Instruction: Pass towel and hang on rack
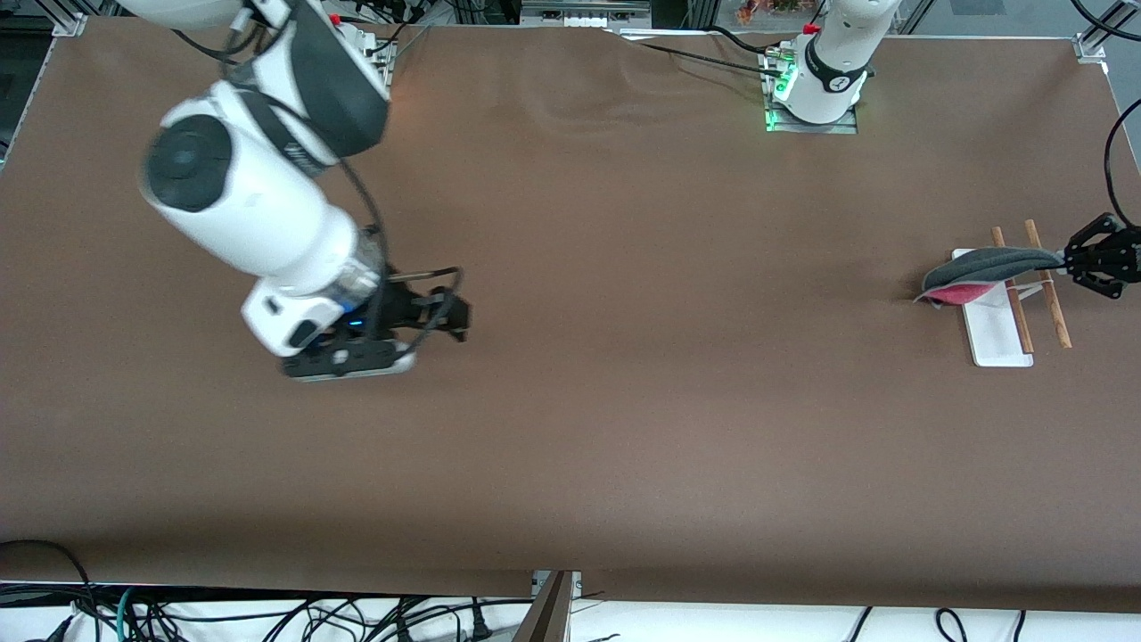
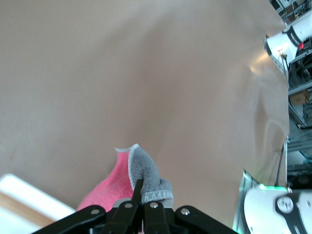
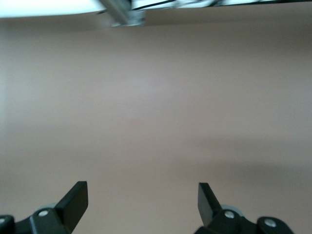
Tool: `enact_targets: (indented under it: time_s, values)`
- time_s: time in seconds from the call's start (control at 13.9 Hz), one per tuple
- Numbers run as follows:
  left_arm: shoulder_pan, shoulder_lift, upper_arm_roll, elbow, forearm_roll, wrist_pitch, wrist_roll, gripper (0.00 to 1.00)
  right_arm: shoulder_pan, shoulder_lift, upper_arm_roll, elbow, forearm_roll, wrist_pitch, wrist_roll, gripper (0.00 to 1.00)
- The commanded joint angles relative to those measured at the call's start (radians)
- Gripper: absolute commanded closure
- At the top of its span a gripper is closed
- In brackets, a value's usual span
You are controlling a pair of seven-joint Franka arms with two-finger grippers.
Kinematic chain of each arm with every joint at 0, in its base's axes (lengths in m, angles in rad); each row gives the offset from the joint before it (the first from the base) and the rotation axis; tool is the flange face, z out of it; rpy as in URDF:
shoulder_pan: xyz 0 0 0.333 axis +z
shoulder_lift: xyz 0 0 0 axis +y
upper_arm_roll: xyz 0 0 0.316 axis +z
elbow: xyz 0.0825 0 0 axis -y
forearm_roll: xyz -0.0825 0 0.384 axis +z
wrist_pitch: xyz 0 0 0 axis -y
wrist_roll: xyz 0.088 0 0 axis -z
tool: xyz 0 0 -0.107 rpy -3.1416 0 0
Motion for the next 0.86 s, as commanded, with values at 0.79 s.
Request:
enact_targets:
  time_s: [0.79]
  values:
    - [0.026, 0.184, 0.071, 0.346, 0.176, -0.048, 0.24, 1.0, -0.011, -0.155, -0.435, -0.01, -0.036, -0.293, -0.154, 0.0]
